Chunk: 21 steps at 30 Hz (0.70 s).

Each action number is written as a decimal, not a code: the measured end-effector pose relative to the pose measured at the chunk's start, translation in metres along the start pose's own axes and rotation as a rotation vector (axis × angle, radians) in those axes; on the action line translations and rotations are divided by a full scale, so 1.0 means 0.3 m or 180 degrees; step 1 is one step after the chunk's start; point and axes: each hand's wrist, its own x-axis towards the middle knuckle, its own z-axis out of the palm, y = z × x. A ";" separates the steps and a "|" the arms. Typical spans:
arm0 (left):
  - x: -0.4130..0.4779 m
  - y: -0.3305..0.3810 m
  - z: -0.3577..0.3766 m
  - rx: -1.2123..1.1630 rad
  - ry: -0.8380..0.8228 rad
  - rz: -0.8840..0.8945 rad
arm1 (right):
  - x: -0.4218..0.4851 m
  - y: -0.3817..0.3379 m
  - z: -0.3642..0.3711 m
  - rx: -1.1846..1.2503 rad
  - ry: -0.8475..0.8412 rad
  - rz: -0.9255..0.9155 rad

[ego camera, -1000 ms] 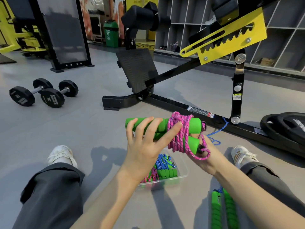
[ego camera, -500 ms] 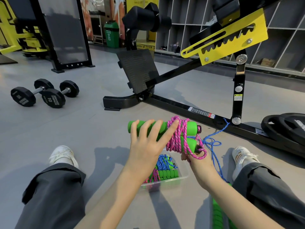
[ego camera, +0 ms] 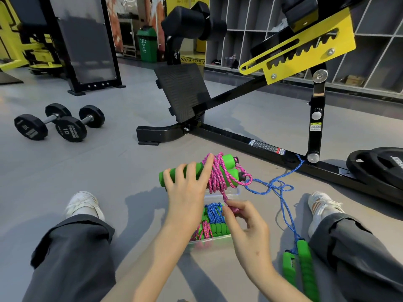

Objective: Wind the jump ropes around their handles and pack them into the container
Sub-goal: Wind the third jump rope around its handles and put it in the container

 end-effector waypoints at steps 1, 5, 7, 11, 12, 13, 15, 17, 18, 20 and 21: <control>-0.003 0.000 0.002 -0.0013 -0.0045 0.0001 | 0.006 -0.003 -0.012 0.0036 -0.0051 0.0016; -0.009 0.022 0.007 -0.0046 -0.0113 0.0024 | 0.025 -0.013 -0.046 0.0187 -0.0295 0.0116; -0.013 0.030 0.006 -0.0083 -0.0196 0.0016 | 0.030 -0.012 -0.062 0.0204 -0.0405 0.0151; -0.027 0.031 0.010 -0.0186 -0.0283 -0.0029 | 0.060 -0.004 -0.108 -0.0589 -0.0772 -0.0656; -0.030 0.036 0.009 -0.0205 -0.0301 -0.0007 | 0.079 -0.004 -0.123 -0.0898 -0.0800 -0.1062; -0.033 0.041 0.005 -0.0226 -0.0317 0.0003 | 0.102 -0.002 -0.136 -0.1238 -0.0800 -0.1476; -0.029 0.049 -0.005 -0.0274 -0.0340 0.0004 | 0.151 -0.008 -0.154 -0.1917 -0.0593 -0.2176; -0.023 0.056 -0.014 -0.0290 -0.0281 0.0041 | 0.189 -0.026 -0.155 -0.2317 -0.0187 -0.2454; -0.021 0.062 -0.016 -0.0291 -0.0218 0.0065 | 0.204 -0.034 -0.149 -0.2372 0.0028 -0.2465; -0.020 0.075 -0.018 -0.0284 -0.0038 0.0093 | 0.225 -0.044 -0.131 -0.2361 0.0337 -0.2403; -0.020 0.077 -0.018 -0.0285 0.0043 0.0089 | 0.231 -0.048 -0.120 -0.2365 0.0413 -0.2343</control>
